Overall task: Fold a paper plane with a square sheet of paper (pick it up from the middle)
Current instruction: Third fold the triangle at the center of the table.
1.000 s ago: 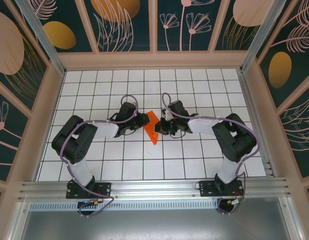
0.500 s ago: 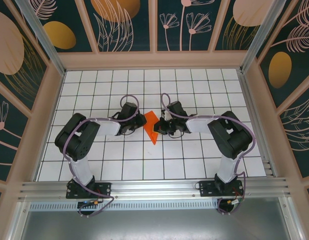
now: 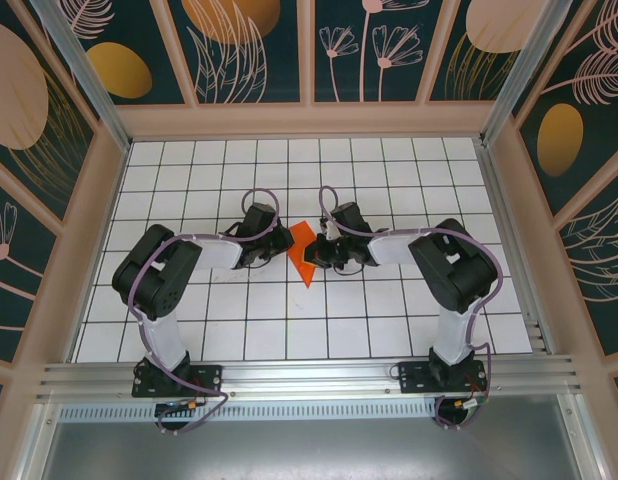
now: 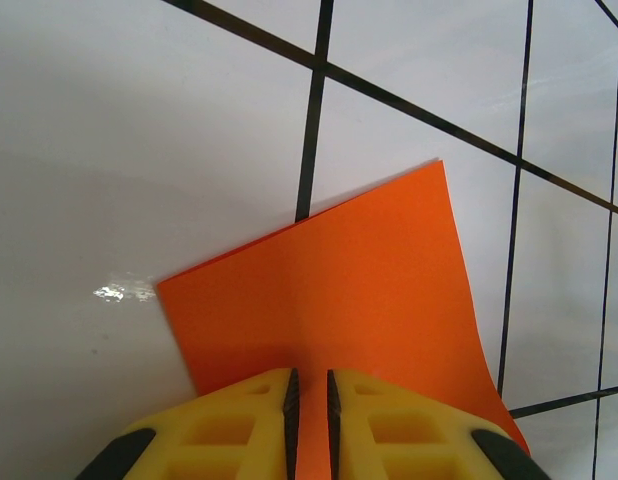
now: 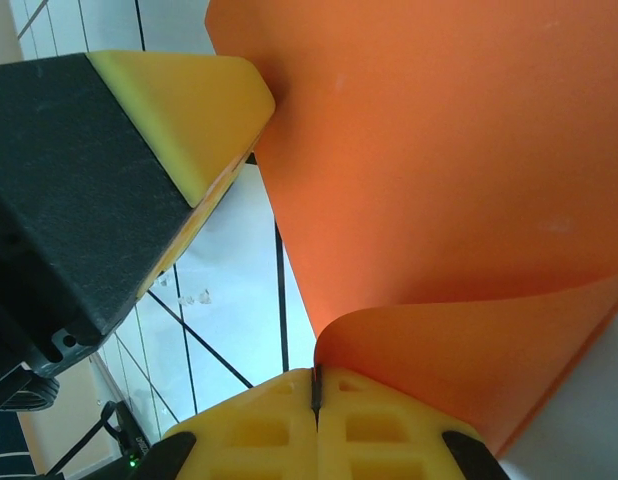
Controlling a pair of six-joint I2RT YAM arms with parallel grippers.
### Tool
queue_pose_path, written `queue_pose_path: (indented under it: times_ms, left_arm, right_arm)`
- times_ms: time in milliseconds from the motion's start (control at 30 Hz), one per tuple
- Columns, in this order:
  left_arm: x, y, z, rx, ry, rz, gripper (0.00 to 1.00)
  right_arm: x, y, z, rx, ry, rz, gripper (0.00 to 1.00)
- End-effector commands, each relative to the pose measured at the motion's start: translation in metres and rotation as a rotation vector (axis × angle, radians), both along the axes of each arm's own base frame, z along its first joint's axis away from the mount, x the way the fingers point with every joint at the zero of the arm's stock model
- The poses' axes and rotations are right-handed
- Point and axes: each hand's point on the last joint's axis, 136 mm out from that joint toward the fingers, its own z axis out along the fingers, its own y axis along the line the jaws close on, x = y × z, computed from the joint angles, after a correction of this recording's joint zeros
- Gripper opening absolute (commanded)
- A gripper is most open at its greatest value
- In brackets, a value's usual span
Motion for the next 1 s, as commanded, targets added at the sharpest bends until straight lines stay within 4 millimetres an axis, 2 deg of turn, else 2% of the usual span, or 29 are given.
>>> queue_pose_path:
  times_ms: [0,967]
  left_arm:
    - [-0.006,-0.001,-0.014,0.026,0.045,-0.026,0.19]
    - [-0.009,-0.003,-0.014,0.011,0.052,-0.037,0.19]
  right_arm:
    - [0.008,0.01,0.006,0.028,-0.03,0.008,0.0]
    - [0.008,0.009,-0.01,-0.004,-0.007,0.014,0.0]
